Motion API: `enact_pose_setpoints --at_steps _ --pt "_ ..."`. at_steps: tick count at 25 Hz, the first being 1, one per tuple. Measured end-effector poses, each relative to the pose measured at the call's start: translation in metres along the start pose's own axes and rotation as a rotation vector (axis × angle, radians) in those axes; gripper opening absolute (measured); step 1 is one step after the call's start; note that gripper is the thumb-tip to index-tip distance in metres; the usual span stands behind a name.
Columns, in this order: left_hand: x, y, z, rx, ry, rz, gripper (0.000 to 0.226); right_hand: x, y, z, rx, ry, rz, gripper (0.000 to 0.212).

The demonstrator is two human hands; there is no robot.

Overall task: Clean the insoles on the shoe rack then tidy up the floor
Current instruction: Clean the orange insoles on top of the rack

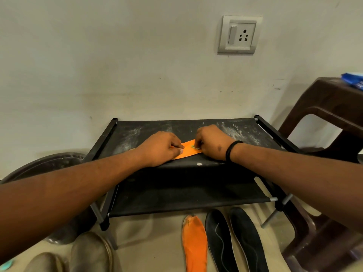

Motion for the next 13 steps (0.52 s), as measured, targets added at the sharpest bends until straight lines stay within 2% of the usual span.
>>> enact_pose_setpoints --at_steps 2,4,9,13 --pt "0.0 0.001 -0.001 0.003 -0.004 -0.027 0.023 0.002 0.024 -0.006 -0.102 -0.016 0.095 0.024" --pt "-0.001 0.0 -0.001 0.0 -0.006 -0.032 0.023 0.003 0.025 -0.005 -0.109 -0.026 0.099 0.023" --pt "-0.001 -0.005 -0.002 0.0 0.009 -0.012 0.026 0.003 -0.018 0.013 0.101 -0.011 -0.065 0.025" --pt "0.0 -0.001 -0.002 0.008 0.014 -0.008 0.024 0.007 0.017 0.009 -0.026 0.002 0.053 0.02"
Point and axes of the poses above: each hand's wrist, its own z-axis towards the middle knuckle, its own x-axis out of the palm, y = z × x, the point moved 7 cm from there along z, towards the middle knuckle, and after that the axes turned 1 degree about -z, right-handed, at the moved point
